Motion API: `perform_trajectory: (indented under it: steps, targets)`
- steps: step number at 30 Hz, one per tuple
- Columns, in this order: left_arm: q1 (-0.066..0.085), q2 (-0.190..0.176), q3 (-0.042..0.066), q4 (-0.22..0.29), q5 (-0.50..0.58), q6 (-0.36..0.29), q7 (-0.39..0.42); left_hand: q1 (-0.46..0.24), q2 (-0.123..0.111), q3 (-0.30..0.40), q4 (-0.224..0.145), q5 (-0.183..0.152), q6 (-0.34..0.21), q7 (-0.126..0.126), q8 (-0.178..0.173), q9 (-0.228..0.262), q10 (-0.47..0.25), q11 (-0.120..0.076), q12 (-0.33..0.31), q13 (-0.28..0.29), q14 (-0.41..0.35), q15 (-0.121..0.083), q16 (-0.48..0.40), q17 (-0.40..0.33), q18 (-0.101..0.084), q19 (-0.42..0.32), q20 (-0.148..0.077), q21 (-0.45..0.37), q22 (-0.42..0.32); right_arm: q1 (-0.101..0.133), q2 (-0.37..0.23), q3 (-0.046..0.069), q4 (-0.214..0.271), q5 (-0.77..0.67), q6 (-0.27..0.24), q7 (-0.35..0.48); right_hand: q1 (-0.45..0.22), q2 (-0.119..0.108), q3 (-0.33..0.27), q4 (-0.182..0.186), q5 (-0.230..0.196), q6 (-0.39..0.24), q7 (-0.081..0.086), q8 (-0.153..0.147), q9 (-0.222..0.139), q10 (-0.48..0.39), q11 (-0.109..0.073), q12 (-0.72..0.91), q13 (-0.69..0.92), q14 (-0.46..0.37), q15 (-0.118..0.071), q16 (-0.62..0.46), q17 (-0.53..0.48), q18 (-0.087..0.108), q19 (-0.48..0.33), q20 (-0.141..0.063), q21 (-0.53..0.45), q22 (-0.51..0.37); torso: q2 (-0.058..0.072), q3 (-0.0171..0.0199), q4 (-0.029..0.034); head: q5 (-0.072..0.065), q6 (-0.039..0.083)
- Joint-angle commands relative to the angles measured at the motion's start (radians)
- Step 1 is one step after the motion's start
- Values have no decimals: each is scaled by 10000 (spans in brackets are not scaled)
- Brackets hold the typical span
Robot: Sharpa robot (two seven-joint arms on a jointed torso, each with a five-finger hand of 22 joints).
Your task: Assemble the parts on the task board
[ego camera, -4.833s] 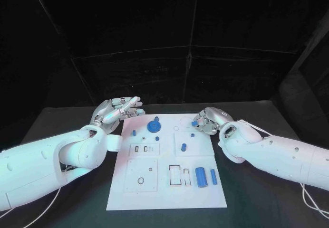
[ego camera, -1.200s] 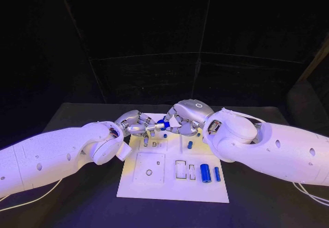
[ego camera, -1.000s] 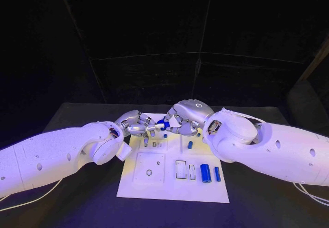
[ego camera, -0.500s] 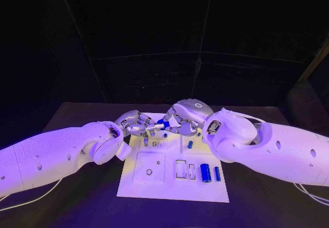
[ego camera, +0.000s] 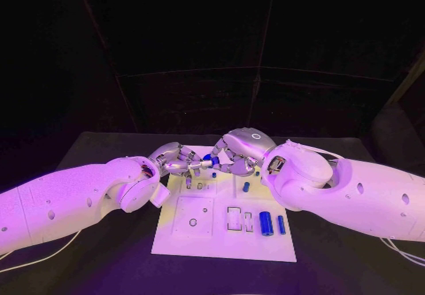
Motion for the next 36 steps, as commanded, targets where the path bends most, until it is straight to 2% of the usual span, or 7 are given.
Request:
perform_trajectory:
  steps: [1, 36]
  targets:
    - [6, 12, 5, 5, 32, -41, -52, 63, -2, 39, -38, 8, -66, -8, 66, 12, -28, -39, 42, 9, 376, -76, 42, 15, 55, -69, 0, 36, 9, 19, 28, 7, 85, -97, -180, 78, 35, 33, 74, -7, 48, 301, -248, 36, 42, 65, 12, 44, 20, 803, -80, 59, 1561, -58, 515, -72, 55, 1981, 6, 1, -3, 7, -18]
    - [6, 76, 5, -77, 32, -124, -56, 117, 23, 72, -59, 7, -66, -15, 92, 26, -14, -46, 40, 7, 437, -86, 202, 228, -1, 72, -7, 289, 370, 19, 87, 8, 171, -204, -174, 26, 26, 33, 81, 4, 35, 335, -260, 54, 49, 134, 3, 128, 108, 806, -86, 67, 1578, -66, 540, -76, 69, 2012, 1, -3, -2, -13, -100]
